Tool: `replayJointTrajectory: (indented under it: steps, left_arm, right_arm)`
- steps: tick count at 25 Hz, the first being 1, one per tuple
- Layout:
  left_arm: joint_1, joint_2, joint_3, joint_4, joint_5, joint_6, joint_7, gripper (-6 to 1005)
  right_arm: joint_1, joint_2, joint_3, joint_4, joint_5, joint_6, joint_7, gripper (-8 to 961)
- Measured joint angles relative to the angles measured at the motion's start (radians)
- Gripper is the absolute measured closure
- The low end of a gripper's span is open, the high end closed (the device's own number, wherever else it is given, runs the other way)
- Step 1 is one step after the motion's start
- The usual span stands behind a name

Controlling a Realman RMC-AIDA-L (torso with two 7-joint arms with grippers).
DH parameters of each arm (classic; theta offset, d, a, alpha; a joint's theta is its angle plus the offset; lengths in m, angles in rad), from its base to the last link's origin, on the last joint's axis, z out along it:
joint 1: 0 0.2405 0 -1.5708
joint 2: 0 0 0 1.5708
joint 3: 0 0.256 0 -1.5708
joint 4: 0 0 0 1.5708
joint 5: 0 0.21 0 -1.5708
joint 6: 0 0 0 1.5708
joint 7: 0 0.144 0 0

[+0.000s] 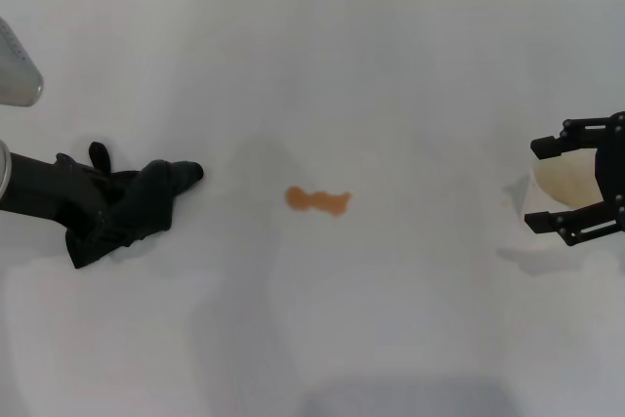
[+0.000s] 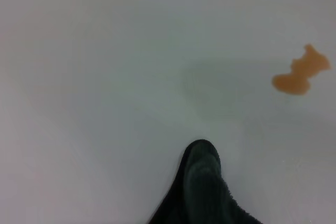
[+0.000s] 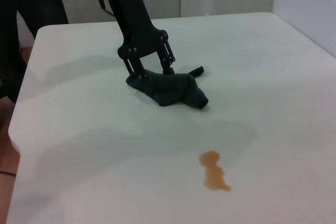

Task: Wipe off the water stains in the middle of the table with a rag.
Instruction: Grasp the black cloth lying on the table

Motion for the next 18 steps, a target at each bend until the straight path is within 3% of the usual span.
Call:
replayJointTrajectory:
  steps: [3, 13, 18]
  left_arm:
    - [0.0, 0.0, 0.0, -0.002, 0.0, -0.001, -0.001, 288]
    - [0.0, 0.001, -0.004, -0.019, 0.0, -0.036, -0.006, 769]
    - [-0.004, 0.0, 0.001, -0.022, -0.016, -0.054, -0.013, 837]
  right_arm:
    - [0.0, 0.0, 0.0, 0.0, 0.0, 0.0, 0.0, 78]
    - [0.001, 0.0, 0.0, 0.0, 0.0, 0.0, 0.0, 78]
    - [0.001, 0.0, -0.002, 0.0, 0.009, -0.001, 0.0, 78]
